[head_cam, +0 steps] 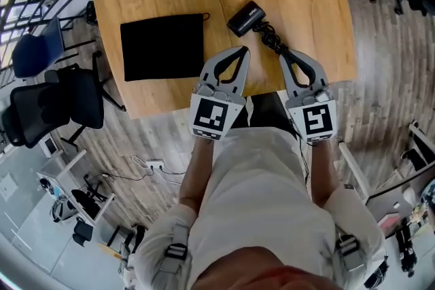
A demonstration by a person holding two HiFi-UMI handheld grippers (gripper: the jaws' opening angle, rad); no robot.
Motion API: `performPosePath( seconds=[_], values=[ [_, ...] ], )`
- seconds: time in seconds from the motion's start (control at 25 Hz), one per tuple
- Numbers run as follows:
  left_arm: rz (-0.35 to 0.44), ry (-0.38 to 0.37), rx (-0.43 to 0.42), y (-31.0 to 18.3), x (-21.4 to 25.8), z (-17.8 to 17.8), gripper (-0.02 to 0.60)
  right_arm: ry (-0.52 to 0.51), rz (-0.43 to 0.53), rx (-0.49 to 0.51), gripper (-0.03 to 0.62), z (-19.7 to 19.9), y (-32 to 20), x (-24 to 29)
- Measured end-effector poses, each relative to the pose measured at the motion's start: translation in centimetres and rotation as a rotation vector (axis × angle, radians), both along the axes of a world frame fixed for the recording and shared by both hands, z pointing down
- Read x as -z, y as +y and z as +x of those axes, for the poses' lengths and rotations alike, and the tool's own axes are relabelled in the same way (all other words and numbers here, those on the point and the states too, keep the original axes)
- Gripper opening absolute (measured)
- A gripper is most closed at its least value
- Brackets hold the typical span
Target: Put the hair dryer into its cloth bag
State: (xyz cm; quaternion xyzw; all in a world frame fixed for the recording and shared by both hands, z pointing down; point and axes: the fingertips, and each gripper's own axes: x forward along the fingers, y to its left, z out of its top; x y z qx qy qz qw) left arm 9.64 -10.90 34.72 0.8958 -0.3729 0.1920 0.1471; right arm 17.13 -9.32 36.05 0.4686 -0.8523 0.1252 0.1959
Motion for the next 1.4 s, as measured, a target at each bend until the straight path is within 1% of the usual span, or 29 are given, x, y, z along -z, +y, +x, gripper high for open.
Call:
performPosePath(
  seconds=[0.24,0.8,0.84,0.88,0.92,1.12,1.4],
  values=[
    [-0.035,-0.011,-0.046,-0.1,-1.9,0.6,0.019,0.010,-0.035,-0.026,0.025,-0.1,0.0,-1.8],
    [-0.101,-0.023,-0.101,0.7,-5.7,1.8,0.019,0.047,-0.125,-0.028,0.025,0.2,1.4,-6.5],
    [-0.105,-0.023,-0.104,0.7,-5.9,1.9,0.019,0.051,-0.131,-0.029,0.032,0.3,1.4,-6.9],
    [-0.109,-0.024,-0.107,0.8,-6.2,2.1,0.019,0.056,-0.137,-0.028,0.073,0.4,1.4,-7.3],
    [-0.113,-0.024,-0.109,0.8,-6.5,2.2,0.018,0.060,-0.142,-0.025,0.086,0.5,1.4,-7.6],
    [-0.136,-0.025,-0.117,1.0,-7.8,2.8,0.020,0.075,-0.162,-0.024,0.091,0.8,1.2,-9.1],
    [-0.167,-0.024,-0.122,1.1,-9.7,3.4,0.019,0.096,-0.189,-0.005,0.114,1.1,0.9,-11.2]
  ],
)
